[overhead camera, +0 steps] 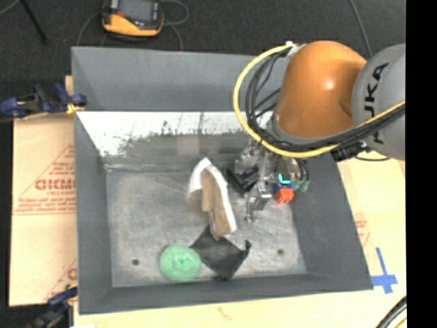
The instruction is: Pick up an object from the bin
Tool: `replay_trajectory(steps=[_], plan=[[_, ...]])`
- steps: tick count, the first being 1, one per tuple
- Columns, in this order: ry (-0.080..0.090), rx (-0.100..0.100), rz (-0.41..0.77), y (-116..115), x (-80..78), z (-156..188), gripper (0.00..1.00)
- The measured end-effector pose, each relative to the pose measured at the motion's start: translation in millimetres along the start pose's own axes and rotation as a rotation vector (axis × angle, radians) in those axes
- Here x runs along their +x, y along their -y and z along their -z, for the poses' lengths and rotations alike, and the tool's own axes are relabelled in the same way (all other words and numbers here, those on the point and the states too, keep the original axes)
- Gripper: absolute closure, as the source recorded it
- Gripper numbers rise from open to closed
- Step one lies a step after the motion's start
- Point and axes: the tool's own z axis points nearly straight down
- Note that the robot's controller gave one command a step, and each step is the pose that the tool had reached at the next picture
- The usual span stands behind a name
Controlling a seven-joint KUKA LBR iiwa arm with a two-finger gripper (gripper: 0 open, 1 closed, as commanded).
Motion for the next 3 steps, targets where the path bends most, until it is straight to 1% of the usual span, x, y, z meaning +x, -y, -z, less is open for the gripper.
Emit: replay_trajectory(steps=[1, 2, 3], plan=[[0.008, 0.000, 0.000, -0.1, -1.4, 4.5, 0.00], [0.011, 0.001, 0.125, -3.7, -1.5, -43.1, 0.00], [0.006, 0.002, 0.487, -8.5, 2.7, -64.6, 0.00]])
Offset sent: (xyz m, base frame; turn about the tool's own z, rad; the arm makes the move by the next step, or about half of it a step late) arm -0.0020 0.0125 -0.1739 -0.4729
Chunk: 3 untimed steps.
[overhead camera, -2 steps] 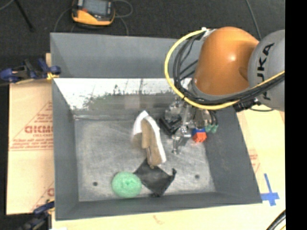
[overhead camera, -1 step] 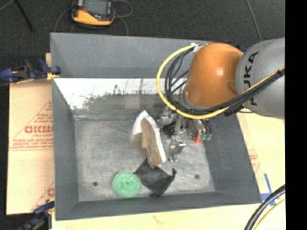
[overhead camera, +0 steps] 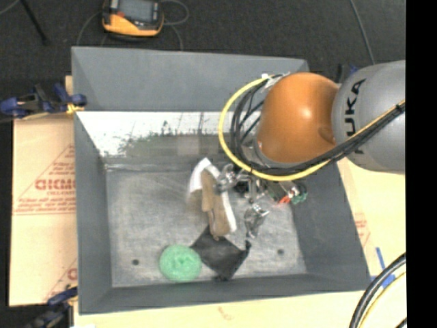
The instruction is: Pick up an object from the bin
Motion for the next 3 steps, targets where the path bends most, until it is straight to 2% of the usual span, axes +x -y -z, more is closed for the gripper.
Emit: replay_trajectory(steps=[1, 2, 3], plan=[[0.003, -0.001, 0.192, 18.4, -14.4, -37.6, 0.00], [0.004, 0.003, 0.449, 20.6, -28.3, -79.5, 0.00], [0.006, -0.001, 0.735, 27.5, -45.3, -102.2, 1.00]])
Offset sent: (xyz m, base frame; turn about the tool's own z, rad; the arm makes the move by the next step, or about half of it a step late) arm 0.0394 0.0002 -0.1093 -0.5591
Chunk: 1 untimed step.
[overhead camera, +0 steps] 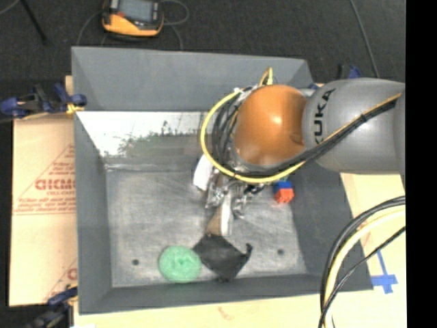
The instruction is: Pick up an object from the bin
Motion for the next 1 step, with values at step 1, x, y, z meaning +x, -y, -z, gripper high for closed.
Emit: replay_trajectory(steps=[1], plan=[[0.000, 0.000, -0.001, 0.0, 0.0, 0.0, 1.00]])
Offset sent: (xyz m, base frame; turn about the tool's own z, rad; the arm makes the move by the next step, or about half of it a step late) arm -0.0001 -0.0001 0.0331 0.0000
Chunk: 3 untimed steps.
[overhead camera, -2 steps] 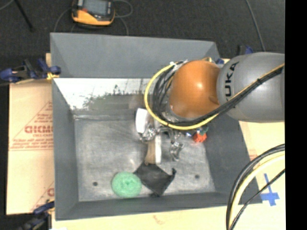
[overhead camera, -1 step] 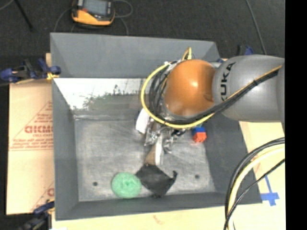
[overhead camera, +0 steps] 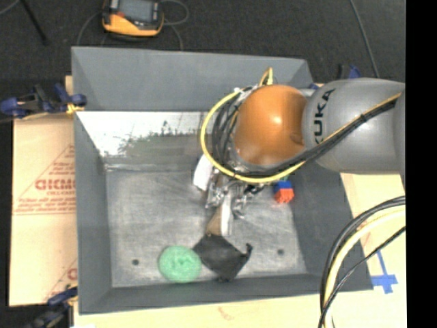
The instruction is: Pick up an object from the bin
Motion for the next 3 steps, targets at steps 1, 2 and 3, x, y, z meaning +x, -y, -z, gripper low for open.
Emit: replay_trajectory(steps=[1, 2, 3], plan=[[0.001, 0.000, -0.001, -0.4, 0.1, 1.9, 1.00], [-0.002, -0.005, -0.002, -2.2, 1.2, 13.6, 1.00], [-0.005, -0.008, -0.003, -2.5, 1.7, 34.5, 1.00]])
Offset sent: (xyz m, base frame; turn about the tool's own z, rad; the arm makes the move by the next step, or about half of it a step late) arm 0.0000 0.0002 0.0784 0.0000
